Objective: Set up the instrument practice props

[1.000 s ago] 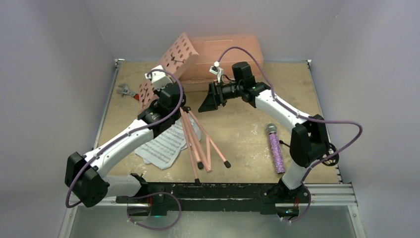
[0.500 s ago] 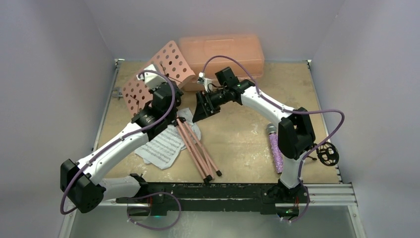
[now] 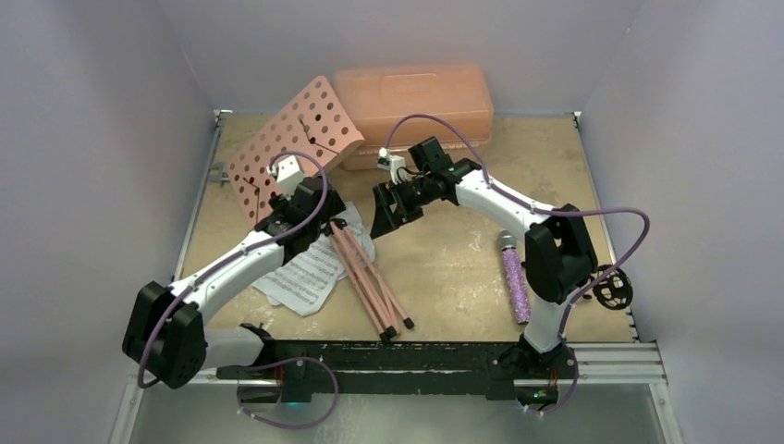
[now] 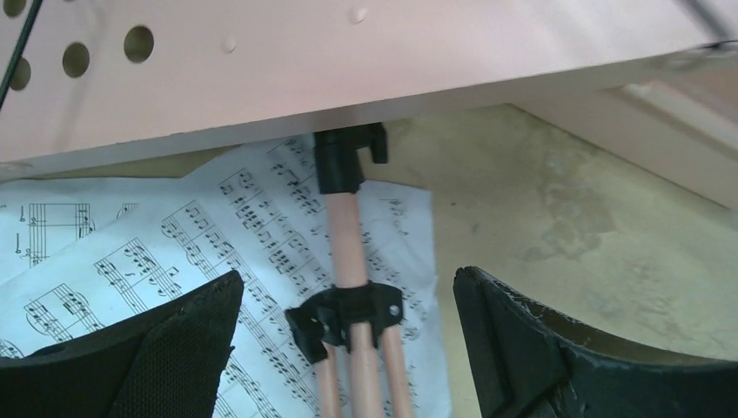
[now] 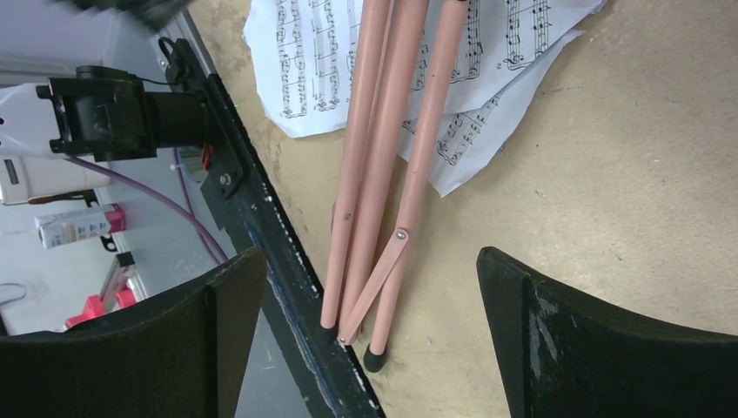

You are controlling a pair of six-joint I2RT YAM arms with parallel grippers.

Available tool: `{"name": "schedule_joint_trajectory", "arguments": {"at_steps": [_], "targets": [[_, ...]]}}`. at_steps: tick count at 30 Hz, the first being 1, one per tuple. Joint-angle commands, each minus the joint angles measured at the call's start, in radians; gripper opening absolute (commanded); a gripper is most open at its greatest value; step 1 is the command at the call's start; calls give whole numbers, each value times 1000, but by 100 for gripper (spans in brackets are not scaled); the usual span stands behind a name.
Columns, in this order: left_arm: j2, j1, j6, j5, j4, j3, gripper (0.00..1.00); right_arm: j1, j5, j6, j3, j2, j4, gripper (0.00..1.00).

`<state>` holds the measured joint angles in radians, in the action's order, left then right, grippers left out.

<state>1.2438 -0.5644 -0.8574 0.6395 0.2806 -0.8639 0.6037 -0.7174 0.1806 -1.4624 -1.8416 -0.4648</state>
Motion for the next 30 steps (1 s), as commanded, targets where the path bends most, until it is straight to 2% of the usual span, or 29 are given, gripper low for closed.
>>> {"name": "schedule_joint_trajectory", "arguments": {"at_steps": [1,6,11,19,22,25,27,28,30], "targets": [[49,72,-6,-154,-172,64,89,-1,-3,-38,29,67,44,93],[145,102,-39,-163,-233,62,84,-1,9,-48,70,75,68,93],[210,128,-70,-190,-382,94,76,-1,17,-58,88,78,90,93],[339,143,-104,-142,-418,54,65,-1,64,-63,123,70,134,92],[371,144,-103,-130,-409,36,52,-1,51,-68,126,53,148,90],[371,144,-99,-122,-421,37,28,0,23,-72,117,28,163,88],[361,144,-98,-122,-421,37,5,1,7,-72,103,6,169,85],[353,144,-95,-125,-425,38,0,2,-2,-72,92,-8,169,84],[328,144,-98,-119,-424,42,0,1,-20,-71,72,-29,172,81]]}}
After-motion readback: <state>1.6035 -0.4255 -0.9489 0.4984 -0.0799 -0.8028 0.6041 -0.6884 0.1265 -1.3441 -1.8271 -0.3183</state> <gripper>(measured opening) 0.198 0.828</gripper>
